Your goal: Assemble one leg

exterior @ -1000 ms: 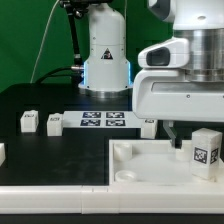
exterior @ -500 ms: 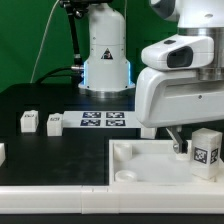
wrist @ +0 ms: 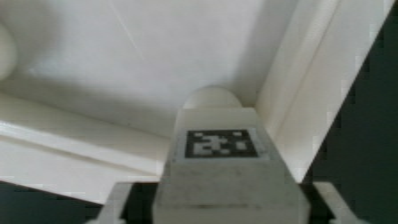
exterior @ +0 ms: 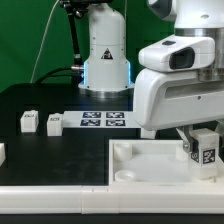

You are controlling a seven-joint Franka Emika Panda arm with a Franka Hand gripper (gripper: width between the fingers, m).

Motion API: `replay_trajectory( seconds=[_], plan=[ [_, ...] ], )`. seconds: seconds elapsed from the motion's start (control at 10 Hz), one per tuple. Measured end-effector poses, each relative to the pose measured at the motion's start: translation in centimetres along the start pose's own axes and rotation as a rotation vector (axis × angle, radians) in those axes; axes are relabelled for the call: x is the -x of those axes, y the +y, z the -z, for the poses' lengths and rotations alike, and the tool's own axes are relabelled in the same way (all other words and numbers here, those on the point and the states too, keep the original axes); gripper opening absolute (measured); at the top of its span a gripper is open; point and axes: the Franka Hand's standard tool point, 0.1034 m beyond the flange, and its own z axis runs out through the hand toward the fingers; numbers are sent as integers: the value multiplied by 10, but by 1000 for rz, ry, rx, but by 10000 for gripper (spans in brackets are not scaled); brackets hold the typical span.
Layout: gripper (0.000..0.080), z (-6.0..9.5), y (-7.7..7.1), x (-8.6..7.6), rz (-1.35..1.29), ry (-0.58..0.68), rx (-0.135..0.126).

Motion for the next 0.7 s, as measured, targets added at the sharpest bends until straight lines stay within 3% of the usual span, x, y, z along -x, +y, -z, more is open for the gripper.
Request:
replay_trajectory(
  seconds=[0.1, 0.4, 0.7],
  plan=[
    [290, 0, 0, 0, 0, 0, 0],
    [290, -1, -1, 1, -451, -3, -21],
    [290, -2, -1, 0, -815, 0, -21]
  ],
)
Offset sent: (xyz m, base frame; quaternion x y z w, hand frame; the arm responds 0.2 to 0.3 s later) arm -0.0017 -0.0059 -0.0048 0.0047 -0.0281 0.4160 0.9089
